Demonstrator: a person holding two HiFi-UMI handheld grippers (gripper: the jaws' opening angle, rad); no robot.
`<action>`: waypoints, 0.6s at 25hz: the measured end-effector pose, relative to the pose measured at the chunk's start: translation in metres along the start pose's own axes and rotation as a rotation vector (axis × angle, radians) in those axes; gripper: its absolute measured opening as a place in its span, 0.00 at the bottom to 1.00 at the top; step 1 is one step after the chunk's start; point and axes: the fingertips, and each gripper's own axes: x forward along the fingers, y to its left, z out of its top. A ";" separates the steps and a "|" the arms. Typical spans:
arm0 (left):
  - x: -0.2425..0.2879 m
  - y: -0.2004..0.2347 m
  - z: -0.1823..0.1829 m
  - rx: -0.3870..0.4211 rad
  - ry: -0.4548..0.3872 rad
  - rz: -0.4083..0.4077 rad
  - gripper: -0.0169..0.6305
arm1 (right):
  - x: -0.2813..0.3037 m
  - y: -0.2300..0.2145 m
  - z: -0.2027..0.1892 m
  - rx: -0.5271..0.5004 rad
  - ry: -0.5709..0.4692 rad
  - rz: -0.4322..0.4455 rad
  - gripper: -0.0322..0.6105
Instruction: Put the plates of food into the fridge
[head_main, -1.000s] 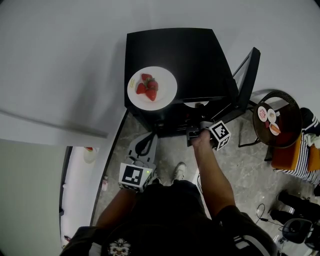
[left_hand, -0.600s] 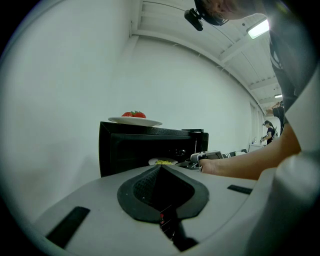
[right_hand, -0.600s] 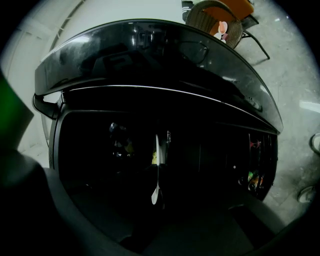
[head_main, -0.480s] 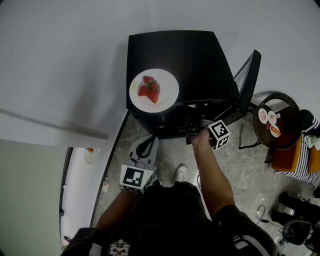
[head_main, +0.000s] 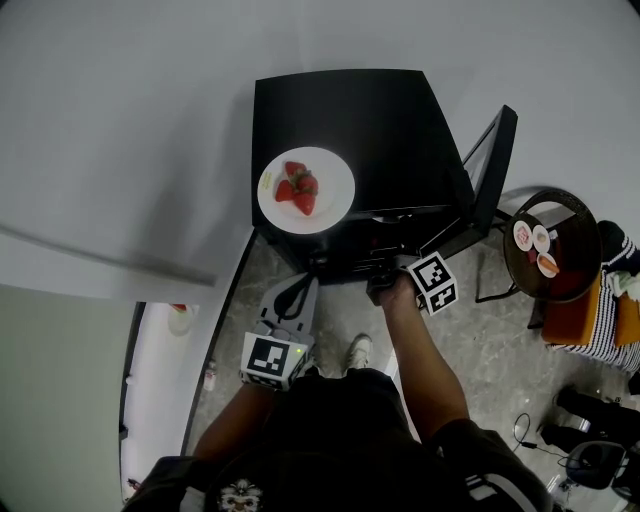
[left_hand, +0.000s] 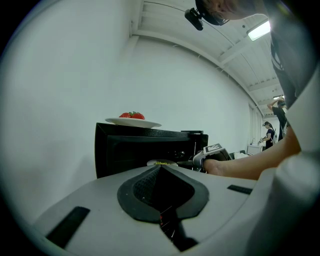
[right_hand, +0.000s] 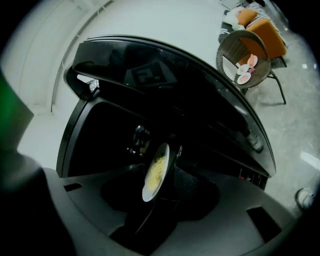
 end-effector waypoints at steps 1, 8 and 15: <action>0.001 0.000 0.001 0.002 -0.002 -0.003 0.04 | -0.005 0.002 0.000 -0.033 0.001 0.002 0.33; 0.006 -0.001 -0.003 -0.022 0.005 -0.016 0.04 | -0.049 0.038 -0.009 -0.298 0.057 0.086 0.30; 0.005 0.001 0.014 -0.030 -0.043 -0.014 0.04 | -0.102 0.108 -0.011 -0.727 0.025 0.259 0.14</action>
